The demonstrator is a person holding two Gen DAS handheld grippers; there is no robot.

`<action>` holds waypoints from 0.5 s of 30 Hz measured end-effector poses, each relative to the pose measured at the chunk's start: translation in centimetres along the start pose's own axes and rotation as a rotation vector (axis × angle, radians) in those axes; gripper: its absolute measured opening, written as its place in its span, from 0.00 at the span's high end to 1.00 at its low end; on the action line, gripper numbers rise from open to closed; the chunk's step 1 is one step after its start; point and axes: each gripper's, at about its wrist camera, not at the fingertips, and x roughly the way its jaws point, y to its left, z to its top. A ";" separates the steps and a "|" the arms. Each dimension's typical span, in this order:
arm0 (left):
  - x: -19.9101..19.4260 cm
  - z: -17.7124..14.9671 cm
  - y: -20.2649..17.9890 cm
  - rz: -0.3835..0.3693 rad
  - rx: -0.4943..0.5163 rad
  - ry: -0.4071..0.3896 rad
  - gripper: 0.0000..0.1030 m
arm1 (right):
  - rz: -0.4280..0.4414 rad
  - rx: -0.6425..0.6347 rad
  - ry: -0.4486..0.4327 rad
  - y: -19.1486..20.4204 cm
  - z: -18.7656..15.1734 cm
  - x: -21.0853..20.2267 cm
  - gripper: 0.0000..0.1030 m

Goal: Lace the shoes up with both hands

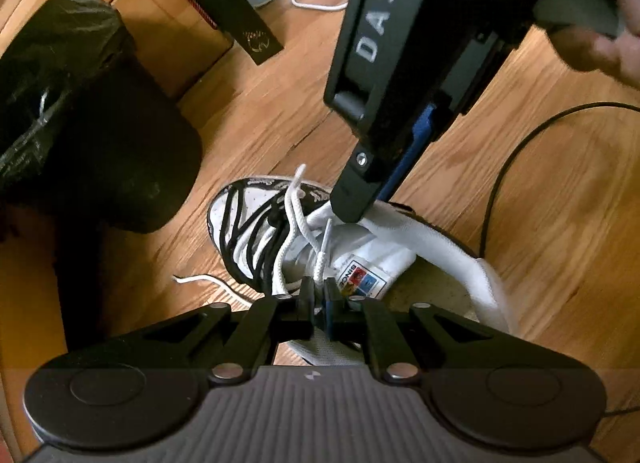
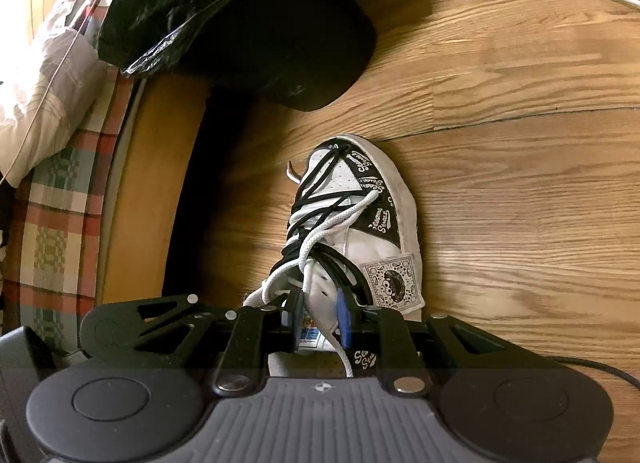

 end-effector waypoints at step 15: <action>0.6 -0.2 -0.7 0.002 0.009 -0.006 0.94 | -0.004 -0.007 -0.001 -0.3 -0.1 -0.5 0.80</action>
